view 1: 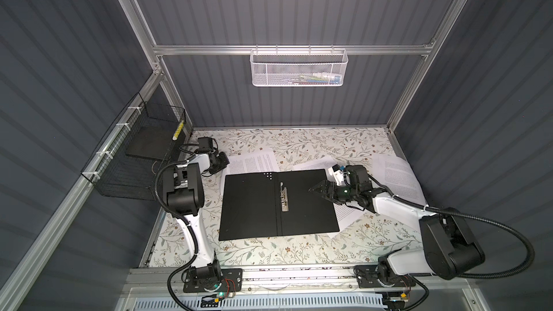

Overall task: Put the files into the folder
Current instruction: 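Lift the white sheet up off the table with the left gripper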

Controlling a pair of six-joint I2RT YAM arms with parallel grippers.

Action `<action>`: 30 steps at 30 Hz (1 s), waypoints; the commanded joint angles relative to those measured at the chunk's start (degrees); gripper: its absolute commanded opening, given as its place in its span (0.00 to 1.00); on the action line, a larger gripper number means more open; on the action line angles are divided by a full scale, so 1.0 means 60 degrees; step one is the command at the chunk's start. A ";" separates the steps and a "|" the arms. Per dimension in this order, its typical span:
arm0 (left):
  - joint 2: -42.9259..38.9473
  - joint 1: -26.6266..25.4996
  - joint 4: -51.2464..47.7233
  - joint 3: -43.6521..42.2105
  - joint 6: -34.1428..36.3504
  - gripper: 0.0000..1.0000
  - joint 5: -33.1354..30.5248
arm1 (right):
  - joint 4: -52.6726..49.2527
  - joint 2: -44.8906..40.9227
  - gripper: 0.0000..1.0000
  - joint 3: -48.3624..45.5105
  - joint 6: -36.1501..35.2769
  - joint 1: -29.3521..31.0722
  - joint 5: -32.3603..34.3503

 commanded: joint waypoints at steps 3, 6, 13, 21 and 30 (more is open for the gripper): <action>-0.0841 -0.0041 -0.0007 0.0220 0.0234 0.00 0.0146 | -0.0120 -0.0727 0.99 -0.0069 -0.0338 0.0079 0.0552; -0.1410 -0.0217 -0.0014 0.0226 0.0407 0.00 -0.0066 | -0.0812 -0.0751 0.99 0.0244 -0.0731 0.0268 0.1201; -0.3119 -0.1084 -0.0297 0.0225 0.1209 0.00 -0.2001 | -0.1740 -0.1085 0.99 0.0495 -0.1261 0.0682 0.2347; -0.4343 -0.2615 -0.1028 0.1102 0.2135 0.00 -0.3943 | -0.2191 -0.1546 0.99 0.0517 -0.1304 0.0689 0.2745; -0.5204 -0.4587 -0.1366 0.1083 0.0657 0.00 -0.3078 | -0.2567 -0.1906 0.99 0.0517 -0.1204 0.0069 0.3107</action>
